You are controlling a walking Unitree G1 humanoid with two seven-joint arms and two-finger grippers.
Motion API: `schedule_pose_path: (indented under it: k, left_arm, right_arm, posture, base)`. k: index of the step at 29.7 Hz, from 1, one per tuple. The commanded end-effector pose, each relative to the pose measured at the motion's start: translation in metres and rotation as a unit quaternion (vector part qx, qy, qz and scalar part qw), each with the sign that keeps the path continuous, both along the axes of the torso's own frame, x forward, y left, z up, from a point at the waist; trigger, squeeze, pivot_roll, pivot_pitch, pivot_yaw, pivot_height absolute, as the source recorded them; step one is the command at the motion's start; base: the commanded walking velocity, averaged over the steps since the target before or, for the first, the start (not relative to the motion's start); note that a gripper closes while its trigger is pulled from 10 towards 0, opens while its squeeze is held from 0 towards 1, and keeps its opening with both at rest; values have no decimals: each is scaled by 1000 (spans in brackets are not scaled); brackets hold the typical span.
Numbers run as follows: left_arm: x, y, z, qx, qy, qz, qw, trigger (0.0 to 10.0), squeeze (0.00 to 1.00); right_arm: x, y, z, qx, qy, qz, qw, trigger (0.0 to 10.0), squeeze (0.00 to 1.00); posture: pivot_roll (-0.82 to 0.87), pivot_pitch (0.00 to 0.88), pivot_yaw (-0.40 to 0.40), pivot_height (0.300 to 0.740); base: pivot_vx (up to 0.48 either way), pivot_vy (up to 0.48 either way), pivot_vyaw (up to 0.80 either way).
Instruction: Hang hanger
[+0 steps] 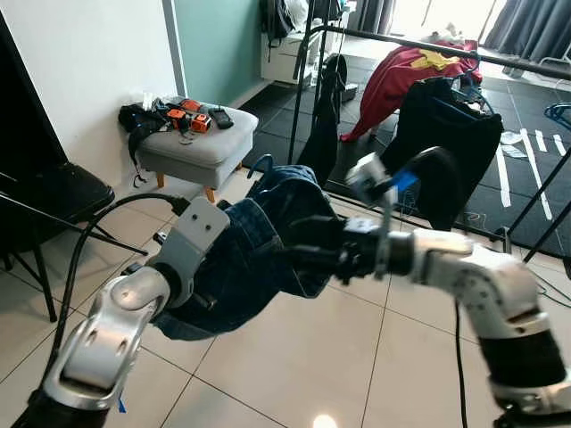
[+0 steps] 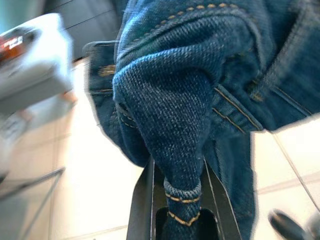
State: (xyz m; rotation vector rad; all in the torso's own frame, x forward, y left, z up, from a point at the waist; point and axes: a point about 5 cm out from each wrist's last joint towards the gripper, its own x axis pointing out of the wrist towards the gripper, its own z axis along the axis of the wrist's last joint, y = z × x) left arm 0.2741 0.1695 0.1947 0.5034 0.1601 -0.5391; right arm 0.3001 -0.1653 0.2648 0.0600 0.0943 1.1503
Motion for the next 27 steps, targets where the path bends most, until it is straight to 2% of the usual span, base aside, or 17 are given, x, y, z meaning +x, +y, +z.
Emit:
schedule_pose_path:
  k: [1,2,4,5,7,8,10,14,15,16,17,18,19,20,21,24,27]
  left_arm:
    - [-6,20,19,14,-33,-25,999,10000,0]
    - [-6,20,19,14,-33,-25,999,10000,0]
    - [-12,35,25,31,-32,-43,998,10000,0]
    - [-12,35,25,31,-32,-43,998,10000,0]
    - [-26,37,29,45,-8,-113,993,10000,0]
    - [-26,37,29,45,-8,-113,993,10000,0]
    - [-34,35,35,36,4,-170,985,10000,0]
    - [-35,33,44,22,-3,-204,979,10000,0]
    - [-36,29,51,8,-7,-230,973,10000,0]
    - [-36,29,51,8,-7,-230,973,10000,0]
    - [-39,26,57,1,-10,-260,966,10000,0]
    - [-39,26,57,1,-10,-260,966,10000,0]
    - [-40,23,61,-3,-12,-279,960,10000,0]
    - [-42,22,64,-2,-12,-302,953,10000,0]
    - [-42,22,64,-2,-12,-302,953,10000,0]
    - [-47,19,68,10,-7,-351,936,10000,0]
    - [-48,19,68,12,-6,-356,934,10000,0]
  right_arm:
    - [-6,-33,28,14,-57,2,998,10000,0]
    - [-6,-33,28,14,-57,2,998,10000,0]
    - [-12,-56,38,-15,-74,-2,997,10000,0]
    - [-12,-56,38,-15,-74,-2,997,10000,0]
    - [-13,-77,33,-103,-71,-21,992,10000,0]
    - [-13,-77,33,-103,-71,-21,992,10000,0]
    - [-15,-86,29,-156,-65,-17,986,10000,0]
    - [-18,-83,31,-166,-64,12,984,10000,0]
    - [-21,-79,32,-169,-65,35,983,10000,0]
    - [-21,-79,32,-169,-65,35,983,10000,0]
    - [-22,-77,33,-171,-67,53,982,10000,0]
    - [-22,-77,33,-171,-67,53,982,10000,0]
    - [-23,-76,34,-172,-68,64,981,10000,0]
    - [-23,-75,37,-172,-72,79,979,10000,0]
    - [-23,-75,37,-172,-72,79,979,10000,0]
    - [-22,-74,41,-184,-79,118,973,10000,0]
    - [-22,-74,41,-187,-80,122,972,10000,0]
  posture:
    - [-77,49,-52,740]
    - [-77,49,-52,740]
    - [-78,50,-51,740]
    - [-78,50,-51,740]
    - [-85,50,-51,740]
    - [-85,50,-51,740]
    - [-84,49,-51,740]
    - [-84,47,-50,740]
    - [-84,43,-46,740]
    - [-84,43,-46,740]
    - [-83,42,-47,740]
    - [-83,42,-47,740]
    - [-83,42,-47,740]
    - [-84,40,-47,740]
    - [-84,40,-47,740]
    - [-85,38,-46,740]
    - [-85,38,-46,740]
  base:
    - [0,0,0]
    - [0,0,0]
    - [0,0,0]
    - [0,0,0]
    - [0,0,0]
    - [0,0,0]
    - [0,0,0]
    - [0,0,0]
    - [0,0,0]
    - [0,0,0]
    - [0,0,0]
    - [0,0,0]
    - [0,0,0]
    - [0,0,0]
    - [0,0,0]
    - [0,0,0]
    - [0,0,0]
